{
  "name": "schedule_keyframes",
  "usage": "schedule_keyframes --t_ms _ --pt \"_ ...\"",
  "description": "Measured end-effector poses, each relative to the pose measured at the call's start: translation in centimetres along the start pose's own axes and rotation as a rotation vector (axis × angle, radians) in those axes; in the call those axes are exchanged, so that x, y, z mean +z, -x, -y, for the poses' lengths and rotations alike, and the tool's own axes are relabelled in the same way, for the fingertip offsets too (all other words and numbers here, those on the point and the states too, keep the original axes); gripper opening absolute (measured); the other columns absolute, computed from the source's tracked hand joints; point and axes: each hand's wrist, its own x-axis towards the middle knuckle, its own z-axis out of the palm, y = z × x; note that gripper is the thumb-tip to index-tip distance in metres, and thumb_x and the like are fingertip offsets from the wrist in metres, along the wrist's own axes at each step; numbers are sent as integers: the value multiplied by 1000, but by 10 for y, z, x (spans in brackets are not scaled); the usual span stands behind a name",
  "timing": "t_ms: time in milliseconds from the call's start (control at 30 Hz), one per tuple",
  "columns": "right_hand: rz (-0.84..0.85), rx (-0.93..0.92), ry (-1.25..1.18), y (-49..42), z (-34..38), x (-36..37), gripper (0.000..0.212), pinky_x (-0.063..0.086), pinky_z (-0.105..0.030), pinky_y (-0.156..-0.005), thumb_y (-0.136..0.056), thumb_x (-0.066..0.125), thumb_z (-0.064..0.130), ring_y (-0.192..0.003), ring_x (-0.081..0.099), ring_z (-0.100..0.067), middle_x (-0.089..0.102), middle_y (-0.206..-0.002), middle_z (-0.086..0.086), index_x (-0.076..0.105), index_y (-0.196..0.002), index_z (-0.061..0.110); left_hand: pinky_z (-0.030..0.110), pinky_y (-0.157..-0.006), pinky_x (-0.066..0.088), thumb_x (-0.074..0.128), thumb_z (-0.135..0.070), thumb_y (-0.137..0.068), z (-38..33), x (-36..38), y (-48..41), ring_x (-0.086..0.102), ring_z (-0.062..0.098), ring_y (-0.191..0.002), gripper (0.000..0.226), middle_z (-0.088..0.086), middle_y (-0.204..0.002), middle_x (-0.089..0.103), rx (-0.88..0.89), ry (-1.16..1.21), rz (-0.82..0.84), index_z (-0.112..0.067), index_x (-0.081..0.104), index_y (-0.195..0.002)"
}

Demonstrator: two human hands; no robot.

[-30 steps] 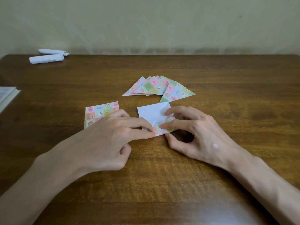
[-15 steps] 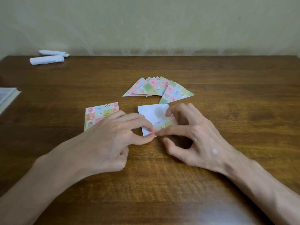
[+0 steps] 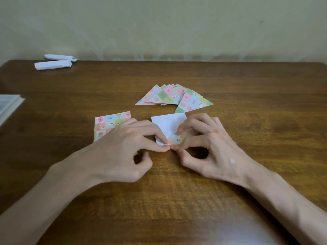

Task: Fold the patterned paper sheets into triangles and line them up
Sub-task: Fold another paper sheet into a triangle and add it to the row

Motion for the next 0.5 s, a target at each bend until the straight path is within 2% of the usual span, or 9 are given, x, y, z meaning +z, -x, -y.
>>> schedule_keyframes --t_ms 67,133,233,300,333,400,433,500 --pt "-13 49 -71 -4 1 3 12 36 -34 -92 -86 70 46 -115 49 -6 57 -112 21 75 -78 39 30 -105 33 61 -30 -87 2 2 -5 57 -2 -116 29 -27 -111 66 26 50 -56 -38 80 -108" --pt "-10 102 -145 -8 0 5 11 35 -34 -97 -84 74 46 -116 50 -9 57 -109 20 74 -76 39 33 -103 34 70 -39 -90 5 6 -10 59 0 -111 15 -27 -101 68 -7 109 -110 -39 82 -100" --pt "11 153 -204 -11 -2 5 7 33 -30 -100 -82 79 45 -117 51 -11 57 -108 18 76 -77 40 43 -96 45 79 -39 -88 7 15 -17 60 6 -109 6 -24 -92 70 -91 221 -152 -38 82 -93" --pt "27 162 -215 -11 -2 5 8 33 -31 -101 -81 77 49 -116 51 -13 58 -108 17 77 -79 41 46 -95 48 82 -37 -86 10 17 -22 62 8 -109 3 -23 -91 71 -113 281 -153 -37 82 -90" --pt "31 165 -224 -12 -2 5 9 33 -31 -101 -80 76 50 -117 51 -13 58 -109 17 77 -79 42 43 -98 47 83 -36 -85 11 18 -24 62 9 -111 5 -23 -92 72 -120 304 -145 -37 82 -89" --pt "33 175 -248 -12 -2 4 9 30 -26 -102 -80 76 51 -117 52 -12 59 -108 17 77 -78 42 28 -107 38 85 -35 -82 14 18 -25 60 10 -115 8 -23 -94 73 -142 341 -130 -38 81 -88" --pt "31 182 -254 -13 -2 4 9 28 -22 -102 -80 76 50 -116 52 -11 59 -107 17 77 -77 42 21 -106 35 85 -36 -81 14 17 -25 59 9 -117 9 -23 -95 73 -148 345 -126 -39 81 -89" --pt "24 195 -252 -14 -3 5 8 27 -21 -103 -79 78 49 -116 51 -10 59 -107 17 77 -77 41 28 -104 39 85 -40 -78 15 16 -26 56 9 -119 13 -24 -97 73 -158 342 -117 -39 81 -90"
